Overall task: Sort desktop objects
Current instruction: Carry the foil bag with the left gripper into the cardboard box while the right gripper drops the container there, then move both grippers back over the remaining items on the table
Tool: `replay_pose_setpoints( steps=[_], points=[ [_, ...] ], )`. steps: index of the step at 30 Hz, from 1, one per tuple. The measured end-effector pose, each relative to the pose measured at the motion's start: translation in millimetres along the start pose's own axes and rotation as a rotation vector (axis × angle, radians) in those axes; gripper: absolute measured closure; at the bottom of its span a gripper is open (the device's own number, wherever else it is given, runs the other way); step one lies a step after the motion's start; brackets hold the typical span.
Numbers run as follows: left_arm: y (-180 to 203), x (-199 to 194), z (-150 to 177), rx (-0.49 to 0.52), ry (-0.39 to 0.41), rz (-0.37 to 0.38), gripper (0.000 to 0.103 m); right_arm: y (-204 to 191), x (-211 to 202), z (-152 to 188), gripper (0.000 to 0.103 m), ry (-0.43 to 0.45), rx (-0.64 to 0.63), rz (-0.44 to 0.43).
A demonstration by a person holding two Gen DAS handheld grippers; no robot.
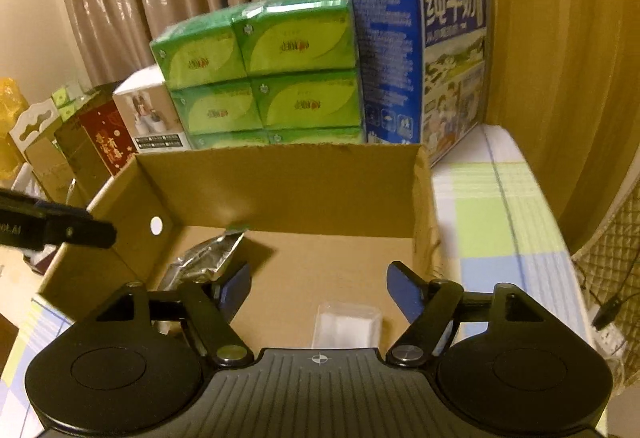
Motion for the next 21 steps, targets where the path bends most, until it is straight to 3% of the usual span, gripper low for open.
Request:
replay_pose_setpoints(
  steps=[9, 15, 21],
  points=[
    [25, -57, 83, 0.006, 0.053, 0.002, 0.043, -19, -92, 46, 0.014, 0.064, -0.045, 0.025],
    [40, -77, 156, 0.0, 0.062, 0.011, 0.031, -20, -135, 120, 0.011, 0.059, 0.003, 0.027],
    [61, -78, 229, -0.017, 0.061, -0.009, 0.022, -16, -151, 207, 0.01, -0.011, 0.108, 0.005]
  ],
)
Point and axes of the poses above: each gripper's, at about its wrist camera, not at the fingertips, and x roughly the way its jaws point, y to its right, z to its underside, the point moved 6 cm from there along x, roughly the way its jaws point, and after that the axes turned 13 degrees about -y, right-handed, at the moved point
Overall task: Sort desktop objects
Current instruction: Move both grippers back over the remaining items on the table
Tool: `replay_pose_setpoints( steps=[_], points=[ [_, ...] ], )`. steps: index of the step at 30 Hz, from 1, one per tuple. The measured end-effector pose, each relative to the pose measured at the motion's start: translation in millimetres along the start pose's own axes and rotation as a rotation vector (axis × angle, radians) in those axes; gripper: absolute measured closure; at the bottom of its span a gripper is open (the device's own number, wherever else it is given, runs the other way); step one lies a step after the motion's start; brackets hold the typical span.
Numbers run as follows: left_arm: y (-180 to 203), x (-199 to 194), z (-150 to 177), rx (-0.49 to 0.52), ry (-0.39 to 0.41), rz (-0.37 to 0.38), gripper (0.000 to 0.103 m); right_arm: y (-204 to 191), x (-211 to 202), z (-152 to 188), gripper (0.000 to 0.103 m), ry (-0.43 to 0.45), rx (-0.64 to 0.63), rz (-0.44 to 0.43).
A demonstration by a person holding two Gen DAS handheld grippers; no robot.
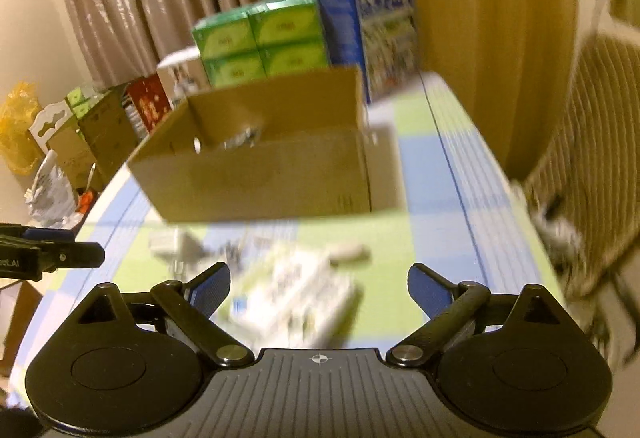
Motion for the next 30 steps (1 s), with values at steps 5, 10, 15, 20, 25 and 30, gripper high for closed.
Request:
replay_pose_setpoints(
  steps=[5, 10, 15, 20, 25, 30],
  points=[
    [11, 5, 45, -0.051, -0.009, -0.014, 0.02, 7, -5, 50, 0.01, -0.037, 0.062, 0.016],
    [7, 11, 66, -0.115, -0.007, -0.025, 0.019, 4, 0, 65, 0.01, -0.049, 0.071, 0.018],
    [5, 16, 67, -0.123, -0.006, -0.031, 0.019, -4, 9, 62, 0.01, -0.042, 0.042, 0.023],
    [7, 26, 61, -0.11, -0.01, -0.032, 0.019, -9, 35, 53, 0.011, -0.057, 0.038, 0.022],
    [9, 41, 54, -0.11, -0.017, -0.004, 0.019, -17, 62, 49, 0.03, -0.089, 0.002, 0.03],
    [13, 53, 48, -0.098, -0.027, 0.006, 0.019, -18, 84, 46, 0.047, -0.116, -0.003, 0.041]
  ],
)
Point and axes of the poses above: each gripper's, at about its wrist camera, not at the fingertips, and x roughly the way its jaws point, y to its right, z to its underside, the point moved 6 cm from there along x, roughly the way its jaws point, and after that the axes turned 13 degrees about -y, right-handed, at the moved point
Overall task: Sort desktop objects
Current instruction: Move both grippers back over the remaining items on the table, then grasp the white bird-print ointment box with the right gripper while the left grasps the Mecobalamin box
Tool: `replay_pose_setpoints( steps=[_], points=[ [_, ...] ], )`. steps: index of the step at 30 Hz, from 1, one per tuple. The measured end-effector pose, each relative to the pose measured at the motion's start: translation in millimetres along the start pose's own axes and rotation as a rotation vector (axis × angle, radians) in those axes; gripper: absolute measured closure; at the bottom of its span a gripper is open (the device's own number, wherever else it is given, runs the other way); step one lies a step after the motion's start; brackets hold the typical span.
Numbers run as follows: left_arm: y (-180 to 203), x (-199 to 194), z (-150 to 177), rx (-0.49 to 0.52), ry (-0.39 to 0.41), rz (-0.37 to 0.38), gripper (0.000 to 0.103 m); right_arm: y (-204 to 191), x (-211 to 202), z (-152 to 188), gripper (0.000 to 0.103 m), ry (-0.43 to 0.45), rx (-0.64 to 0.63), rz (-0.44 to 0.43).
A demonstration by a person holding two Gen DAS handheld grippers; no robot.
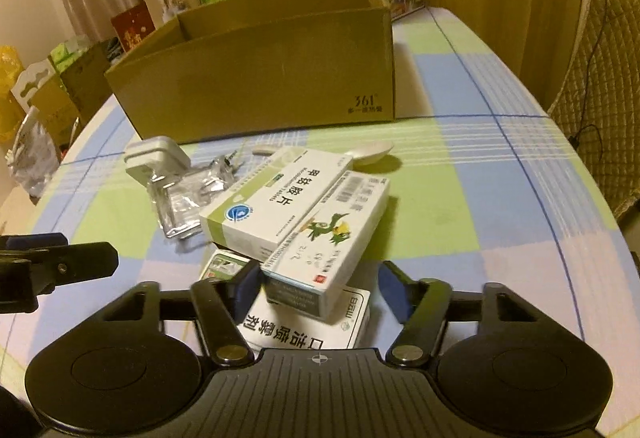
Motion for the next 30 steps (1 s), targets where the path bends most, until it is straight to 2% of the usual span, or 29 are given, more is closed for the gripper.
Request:
replay_pose_setpoints(
  steps=[2, 6, 10, 17, 21, 26, 30],
  points=[
    [2, 4, -2, 0.006, -0.006, 0.004, 0.019, 2, 3, 0, 0.06, -0.009, -0.005, -0.001],
    [11, 11, -5, 0.037, -0.013, 0.013, 0.019, 8, 1, 2, 0.064, -0.006, -0.02, 0.024],
    [27, 15, -9, 0.09, -0.009, 0.025, 0.019, 32, -4, 5, 0.067, 0.002, 0.0, 0.069],
    [64, 35, -29, 0.207, -0.002, 0.047, 0.019, 65, -5, 6, 0.067, -0.011, 0.034, 0.077],
    [81, 54, -40, 0.27, -0.031, 0.036, 0.019, 73, -2, 5, 0.066, -0.018, 0.028, 0.073],
    [94, 75, -50, 0.322, -0.06, 0.03, 0.019, 78, 6, 5, 0.06, -0.026, 0.012, 0.068],
    [98, 93, -58, 0.352, -0.097, 0.023, 0.023, 81, 11, 3, 0.059, -0.024, -0.01, 0.066]
  ],
)
Point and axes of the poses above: each gripper's, at about its wrist camera, not at the fingertips, and x roughly the way its jaws point, y to its right, z to its underside, the point moved 6 cm from there along x, roughly the way its jaws point, and after that the axes turned 13 degrees about -y, right-handed, at the moved point
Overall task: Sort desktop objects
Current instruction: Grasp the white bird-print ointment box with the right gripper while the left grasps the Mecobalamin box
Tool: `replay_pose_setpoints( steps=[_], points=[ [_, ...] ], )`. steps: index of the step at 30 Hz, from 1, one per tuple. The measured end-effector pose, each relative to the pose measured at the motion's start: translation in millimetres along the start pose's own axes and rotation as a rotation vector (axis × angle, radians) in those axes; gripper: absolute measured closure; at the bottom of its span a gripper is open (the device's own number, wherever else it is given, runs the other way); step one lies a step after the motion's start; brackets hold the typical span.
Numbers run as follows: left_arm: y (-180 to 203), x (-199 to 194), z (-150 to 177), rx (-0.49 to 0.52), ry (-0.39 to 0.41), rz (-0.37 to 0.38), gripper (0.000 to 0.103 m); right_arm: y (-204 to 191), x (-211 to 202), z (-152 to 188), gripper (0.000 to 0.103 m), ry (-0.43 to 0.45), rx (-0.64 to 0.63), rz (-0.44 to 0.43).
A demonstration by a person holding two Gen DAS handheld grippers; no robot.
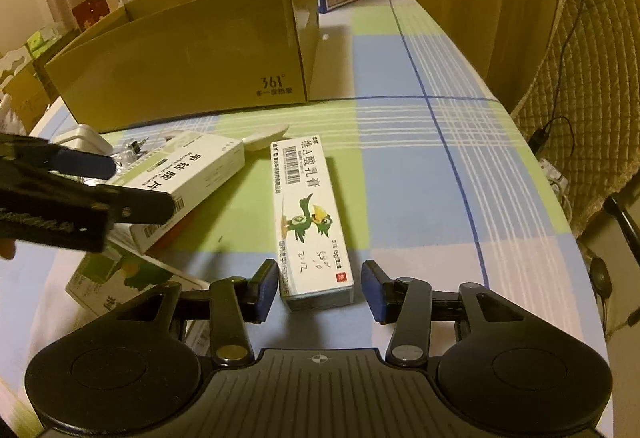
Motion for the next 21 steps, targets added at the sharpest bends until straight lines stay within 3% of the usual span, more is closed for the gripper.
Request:
replay_pose_setpoints(
  steps=[11, 21],
  points=[
    [-4, 29, -14, 0.016, -0.085, -0.019, 0.033, -7, 19, -20, 0.059, 0.015, -0.078, 0.023],
    [-6, 31, -18, 0.014, -0.089, -0.023, 0.035, -15, 34, -37, 0.059, 0.009, -0.139, 0.047]
  ],
)
Point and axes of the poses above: each gripper's, at about its wrist camera, not at the fingertips, and x roughly the way its jaws point, y to its right, z to its underside, the point moved 6 cm from there along x, roughly the way its jaws point, and after that the axes turned 13 degrees about -y, right-handed, at the moved point
